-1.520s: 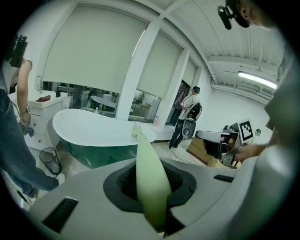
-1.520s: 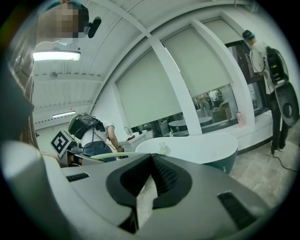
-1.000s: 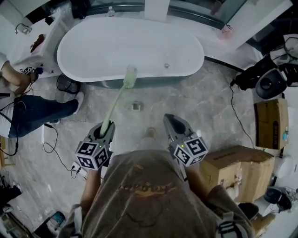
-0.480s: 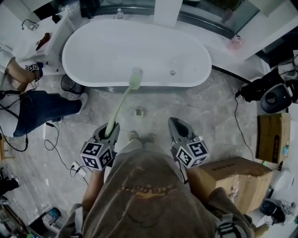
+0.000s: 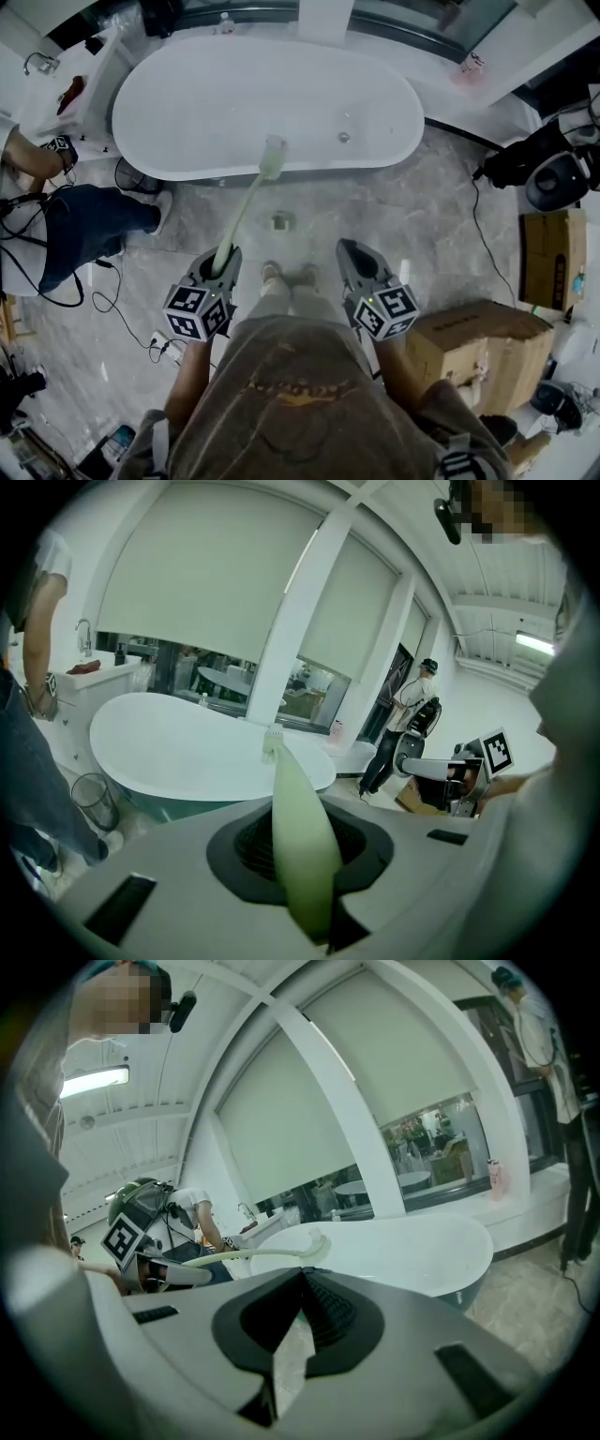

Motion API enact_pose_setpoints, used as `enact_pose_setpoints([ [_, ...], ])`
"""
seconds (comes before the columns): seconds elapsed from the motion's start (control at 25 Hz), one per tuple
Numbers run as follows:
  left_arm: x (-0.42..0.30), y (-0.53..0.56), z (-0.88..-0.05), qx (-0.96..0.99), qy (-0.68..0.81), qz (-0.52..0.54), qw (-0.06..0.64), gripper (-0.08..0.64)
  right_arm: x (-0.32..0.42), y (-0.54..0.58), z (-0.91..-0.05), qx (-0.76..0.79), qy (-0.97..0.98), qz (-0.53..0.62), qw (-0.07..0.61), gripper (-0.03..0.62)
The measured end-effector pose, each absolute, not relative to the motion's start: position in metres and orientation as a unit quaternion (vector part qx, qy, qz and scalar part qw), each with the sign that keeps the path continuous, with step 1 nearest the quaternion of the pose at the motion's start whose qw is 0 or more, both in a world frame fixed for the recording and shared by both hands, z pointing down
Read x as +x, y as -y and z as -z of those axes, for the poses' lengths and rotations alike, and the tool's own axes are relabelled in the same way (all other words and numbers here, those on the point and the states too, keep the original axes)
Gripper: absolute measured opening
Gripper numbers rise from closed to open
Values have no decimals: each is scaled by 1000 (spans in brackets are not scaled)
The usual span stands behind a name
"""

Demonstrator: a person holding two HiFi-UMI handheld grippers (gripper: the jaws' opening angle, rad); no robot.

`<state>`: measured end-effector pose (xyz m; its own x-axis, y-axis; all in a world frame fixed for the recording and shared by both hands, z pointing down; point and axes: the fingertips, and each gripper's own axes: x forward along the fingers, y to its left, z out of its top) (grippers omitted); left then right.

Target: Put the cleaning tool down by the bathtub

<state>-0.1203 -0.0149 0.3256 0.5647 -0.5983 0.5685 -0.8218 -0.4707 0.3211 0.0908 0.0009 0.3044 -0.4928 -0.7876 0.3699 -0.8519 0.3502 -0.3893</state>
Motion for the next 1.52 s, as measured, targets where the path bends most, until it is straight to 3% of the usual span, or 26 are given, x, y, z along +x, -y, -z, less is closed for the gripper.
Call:
enact_pose_setpoints([
  [0.72,-102,19,-406,829,401,-233,313,60,108,19,-372,526,792,-304,65,2],
  [1.52,-119,-3,-525,803,394,-263,361,60,71,12,-488,492,793,-347,94,2],
])
